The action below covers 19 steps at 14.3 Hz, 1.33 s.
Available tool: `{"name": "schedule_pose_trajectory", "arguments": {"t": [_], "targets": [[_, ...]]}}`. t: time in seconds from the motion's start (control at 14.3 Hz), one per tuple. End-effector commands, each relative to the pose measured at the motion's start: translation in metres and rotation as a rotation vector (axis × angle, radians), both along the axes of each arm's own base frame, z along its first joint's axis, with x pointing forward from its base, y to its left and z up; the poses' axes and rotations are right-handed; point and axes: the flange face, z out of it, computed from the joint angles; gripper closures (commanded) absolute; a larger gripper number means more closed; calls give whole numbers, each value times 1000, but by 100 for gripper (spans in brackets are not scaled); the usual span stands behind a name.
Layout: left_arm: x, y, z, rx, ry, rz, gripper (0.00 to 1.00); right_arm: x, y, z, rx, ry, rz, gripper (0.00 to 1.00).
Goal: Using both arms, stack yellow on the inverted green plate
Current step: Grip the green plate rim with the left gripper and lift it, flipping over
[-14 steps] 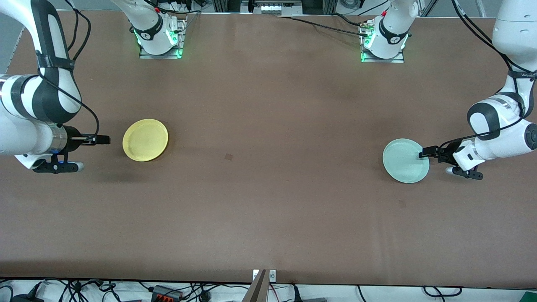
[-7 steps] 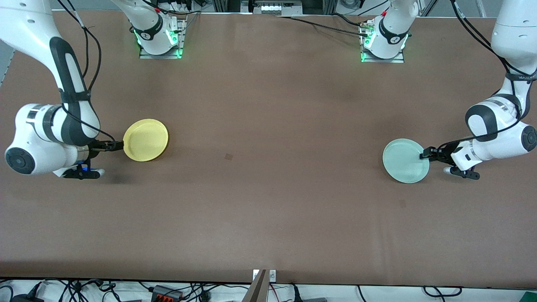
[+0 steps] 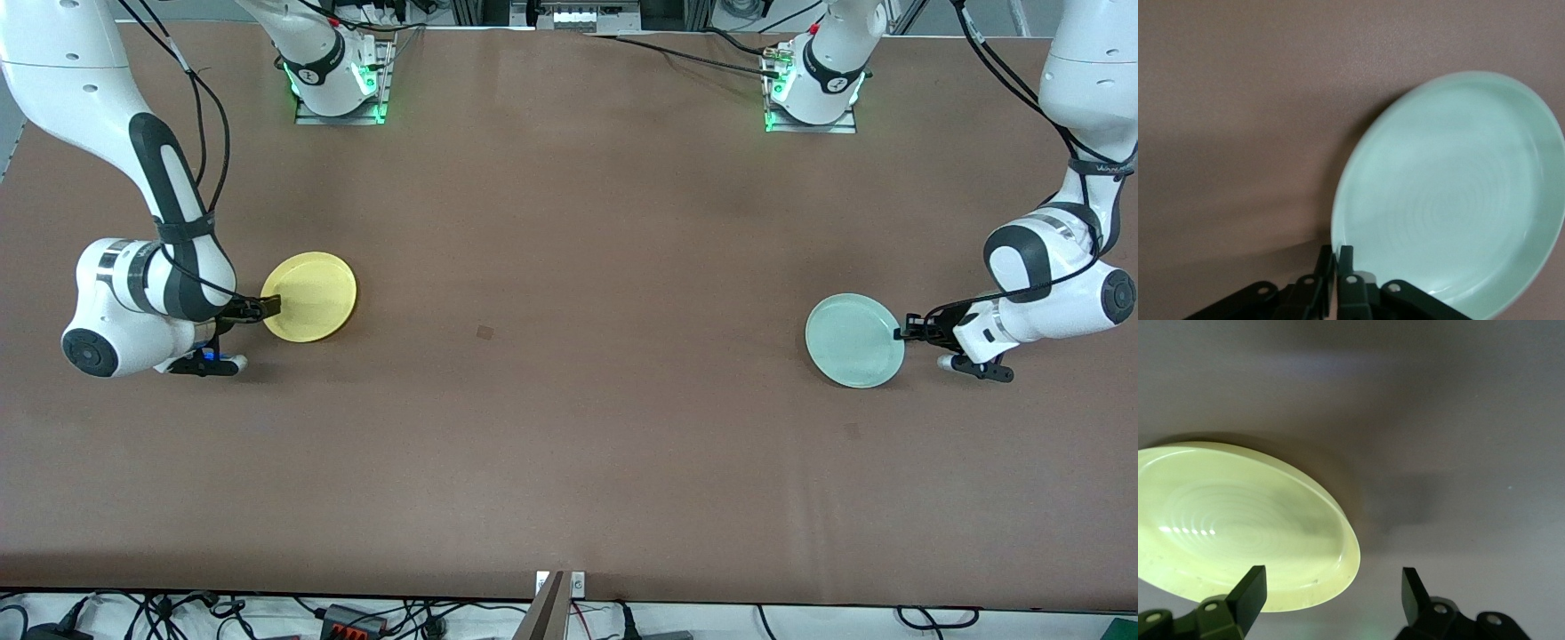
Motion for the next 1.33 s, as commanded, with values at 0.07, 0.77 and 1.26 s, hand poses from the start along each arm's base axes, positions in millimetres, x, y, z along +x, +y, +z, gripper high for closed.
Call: {"name": "schedule_pose_trajectory", "arguments": {"t": [0.07,0.77,1.26], "targets": [[11,-2,17,-20,-47,-15,99,-4,-7,-14,32,9,-32,21],[94,-68,153,180,-165,-168,99,-10,-11,-28,35,37,-40,56],[93,-252,233,561,-39,-73,99,-12,-12,-37,38,55,-42,85]]}}
